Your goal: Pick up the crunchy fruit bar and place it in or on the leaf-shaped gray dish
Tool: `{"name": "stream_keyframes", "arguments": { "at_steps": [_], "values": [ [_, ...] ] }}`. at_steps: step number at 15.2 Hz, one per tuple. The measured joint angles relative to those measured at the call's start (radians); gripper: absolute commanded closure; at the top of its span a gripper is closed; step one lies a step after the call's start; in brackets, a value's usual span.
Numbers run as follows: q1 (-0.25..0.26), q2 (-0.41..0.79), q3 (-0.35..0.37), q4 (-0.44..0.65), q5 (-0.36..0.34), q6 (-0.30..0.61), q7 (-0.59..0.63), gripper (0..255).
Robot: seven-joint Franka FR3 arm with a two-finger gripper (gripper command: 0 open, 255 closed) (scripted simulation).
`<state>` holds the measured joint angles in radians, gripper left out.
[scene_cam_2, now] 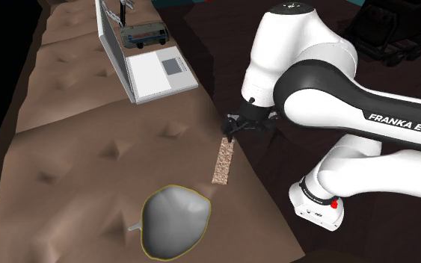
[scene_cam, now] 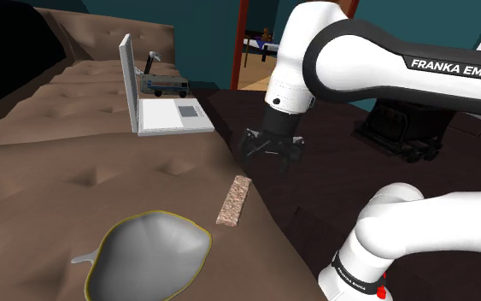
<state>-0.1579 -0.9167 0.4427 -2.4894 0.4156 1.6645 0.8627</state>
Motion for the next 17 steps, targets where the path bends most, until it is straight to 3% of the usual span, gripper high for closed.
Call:
{"name": "stream_keyframes", "arguments": {
  "at_steps": [5, 12, 17],
  "values": [
    [-0.095, 0.073, 0.195, 0.099, 0.093, 0.022, 0.357, 0],
    [-0.102, 0.084, 0.253, 0.036, 0.131, 0.103, 0.390, 0],
    [-0.101, 0.085, 0.259, 0.028, 0.135, 0.113, 0.390, 0]
  ]
}}
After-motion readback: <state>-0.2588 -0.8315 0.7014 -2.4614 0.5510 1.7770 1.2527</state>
